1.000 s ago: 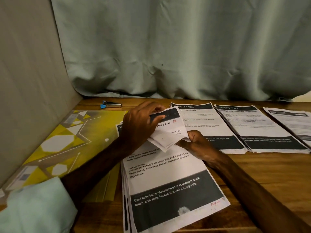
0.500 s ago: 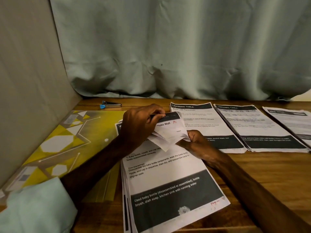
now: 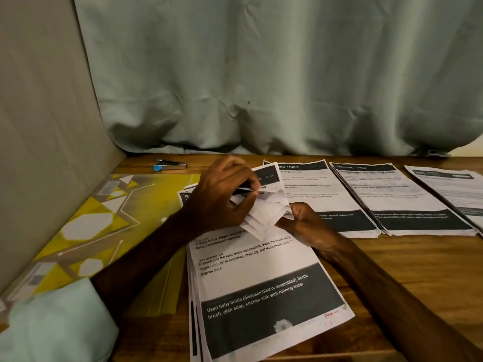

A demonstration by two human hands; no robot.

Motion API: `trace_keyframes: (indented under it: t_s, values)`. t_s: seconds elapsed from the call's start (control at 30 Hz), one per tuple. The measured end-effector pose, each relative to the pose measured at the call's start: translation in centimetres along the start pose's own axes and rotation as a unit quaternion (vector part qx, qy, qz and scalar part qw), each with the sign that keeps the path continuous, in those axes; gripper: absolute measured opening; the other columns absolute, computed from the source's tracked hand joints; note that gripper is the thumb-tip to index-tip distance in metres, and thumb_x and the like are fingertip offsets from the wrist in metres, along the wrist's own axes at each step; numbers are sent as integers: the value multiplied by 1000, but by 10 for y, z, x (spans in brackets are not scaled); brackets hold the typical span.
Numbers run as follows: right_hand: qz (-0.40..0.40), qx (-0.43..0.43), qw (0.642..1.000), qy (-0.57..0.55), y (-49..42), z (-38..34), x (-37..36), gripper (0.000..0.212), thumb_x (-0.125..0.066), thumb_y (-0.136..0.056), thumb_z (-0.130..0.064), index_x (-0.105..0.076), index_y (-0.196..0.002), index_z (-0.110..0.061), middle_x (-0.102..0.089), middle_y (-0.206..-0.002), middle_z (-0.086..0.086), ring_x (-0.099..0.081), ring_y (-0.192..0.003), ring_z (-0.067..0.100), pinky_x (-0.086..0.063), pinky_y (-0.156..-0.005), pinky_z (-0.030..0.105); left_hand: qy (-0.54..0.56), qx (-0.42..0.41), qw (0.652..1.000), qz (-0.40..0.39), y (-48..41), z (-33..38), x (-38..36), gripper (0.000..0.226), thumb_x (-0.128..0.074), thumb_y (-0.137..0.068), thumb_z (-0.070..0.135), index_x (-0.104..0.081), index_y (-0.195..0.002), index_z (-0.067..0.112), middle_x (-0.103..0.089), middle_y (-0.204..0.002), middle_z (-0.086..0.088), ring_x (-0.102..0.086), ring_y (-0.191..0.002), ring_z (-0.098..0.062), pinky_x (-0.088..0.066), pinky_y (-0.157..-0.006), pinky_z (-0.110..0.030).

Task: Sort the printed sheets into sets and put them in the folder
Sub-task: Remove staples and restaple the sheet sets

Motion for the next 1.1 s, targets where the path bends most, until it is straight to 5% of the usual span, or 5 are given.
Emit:
trace_keyframes:
  t_s: [0.13, 0.37, 0.53, 0.7, 1.1]
  values:
    - [-2, -3, 1000, 1, 0, 0, 1, 13, -68, -94, -16, -70, -101, -27, -78, -87, -16, -75, -81, 7, -58, -69, 20, 47, 10, 999, -16, 2, 2, 0, 10, -72, -86, 17, -67, -91, 9, -70, -92, -4, -64, -87, -17, -54, -71, -39]
    - [24, -6, 999, 35, -4, 4, 4, 19, -71, -94, -21, -70, -111, -29, -76, -102, -14, -75, -89, 9, -60, -79, 26, 107, 2, 994, -10, -3, 7, 6, 14, -67, -92, 17, -68, -89, 4, -70, -86, -2, -64, -77, -8, -52, -68, -19]
    - [3, 12, 1000, 26, -2, 1, 1, 26, -72, -91, -22, -71, -114, -33, -76, -109, -15, -74, -100, 12, -59, -82, 26, 172, 115, 978, 11, -3, -3, 5, 22, -53, -105, 16, -66, -92, 4, -72, -78, 1, -70, -63, -7, -58, -57, -34]
    - [2, 22, 998, 66, -3, -3, -1, 27, -71, -92, -25, -67, -109, -46, -71, -107, -29, -70, -103, 5, -57, -85, 23, 85, 262, 961, 37, 3, -26, -1, 31, -72, -94, 32, -65, -120, 18, -65, -121, 2, -69, -63, -2, -57, -56, -24]
    - [10, 19, 996, 84, -2, -1, 1, 24, -68, -96, -26, -63, -119, -32, -70, -107, -22, -69, -91, 0, -49, -72, 12, 25, 141, 990, 15, -2, -16, -1, 14, -71, -92, 15, -77, -104, 10, -77, -99, -2, -70, -87, -14, -56, -78, -30]
Point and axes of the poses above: each hand's wrist, its own y-axis away from the middle knuckle, its own x-axis out of the back of the hand, z = x × y, the point moved 6 cm from there along -y, towards the middle knuckle
